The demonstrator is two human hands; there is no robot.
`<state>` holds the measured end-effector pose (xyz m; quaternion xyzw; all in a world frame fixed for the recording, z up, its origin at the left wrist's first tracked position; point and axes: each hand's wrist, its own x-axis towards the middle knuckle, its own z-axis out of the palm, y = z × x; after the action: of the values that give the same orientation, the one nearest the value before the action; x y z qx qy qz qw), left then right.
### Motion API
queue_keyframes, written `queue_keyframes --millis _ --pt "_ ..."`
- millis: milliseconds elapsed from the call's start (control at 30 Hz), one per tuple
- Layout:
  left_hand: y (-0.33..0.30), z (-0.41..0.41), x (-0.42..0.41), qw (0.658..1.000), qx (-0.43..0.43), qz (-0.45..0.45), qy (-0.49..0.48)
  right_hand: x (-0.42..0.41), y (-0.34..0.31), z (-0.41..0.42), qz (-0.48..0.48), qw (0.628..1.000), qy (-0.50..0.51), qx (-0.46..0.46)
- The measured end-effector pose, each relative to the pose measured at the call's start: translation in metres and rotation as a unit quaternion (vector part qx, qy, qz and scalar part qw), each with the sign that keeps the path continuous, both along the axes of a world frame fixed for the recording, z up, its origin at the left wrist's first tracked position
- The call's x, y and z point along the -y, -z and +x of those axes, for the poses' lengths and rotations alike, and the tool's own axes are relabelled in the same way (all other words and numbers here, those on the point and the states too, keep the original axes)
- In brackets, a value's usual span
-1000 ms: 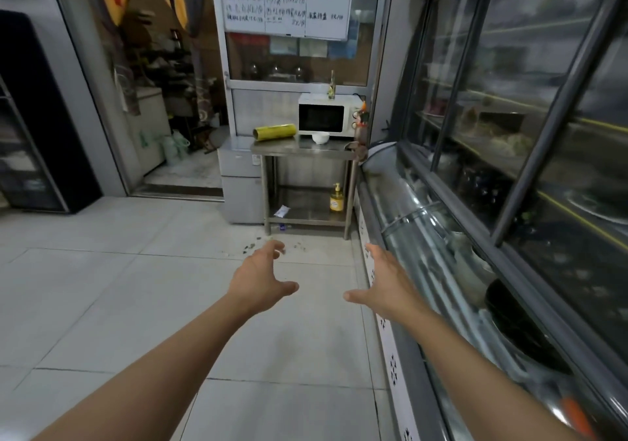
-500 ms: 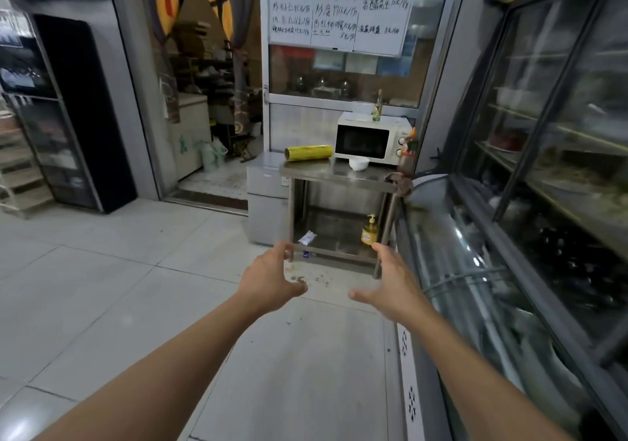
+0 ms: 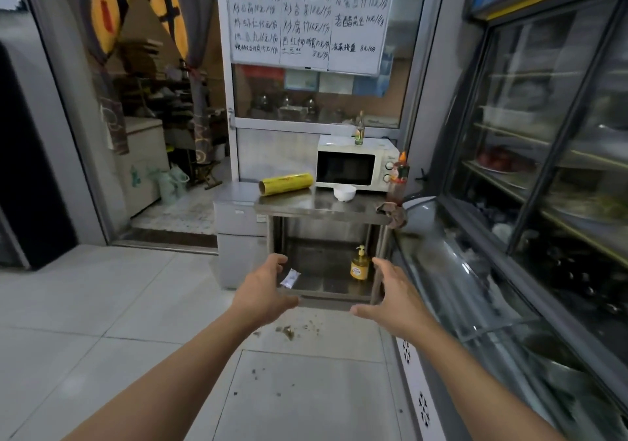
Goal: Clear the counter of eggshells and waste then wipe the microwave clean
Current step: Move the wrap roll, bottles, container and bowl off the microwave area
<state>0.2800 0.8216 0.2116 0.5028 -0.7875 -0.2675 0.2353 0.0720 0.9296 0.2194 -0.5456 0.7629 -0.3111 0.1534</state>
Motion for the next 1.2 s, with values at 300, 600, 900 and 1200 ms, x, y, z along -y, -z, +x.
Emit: queue_keyframes --millis 300,600,900,1200 --pt "0.000 -0.036 0.130 0.999 0.000 0.003 0.032 0.114 0.008 -0.035 0.009 1.000 0.027 0.005" --pt "0.003 -0.107 0.261 1.000 0.001 0.006 0.013 0.266 0.011 -0.110 0.000 1.000 0.020 0.007" --pt "0.005 -0.149 0.376 0.999 0.018 0.010 -0.042 0.404 0.009 -0.164 0.013 1.000 -0.022 -0.008" --pt "0.019 -0.135 0.489 0.998 0.020 -0.001 -0.056 0.520 0.021 -0.149 0.027 0.999 -0.044 -0.008"
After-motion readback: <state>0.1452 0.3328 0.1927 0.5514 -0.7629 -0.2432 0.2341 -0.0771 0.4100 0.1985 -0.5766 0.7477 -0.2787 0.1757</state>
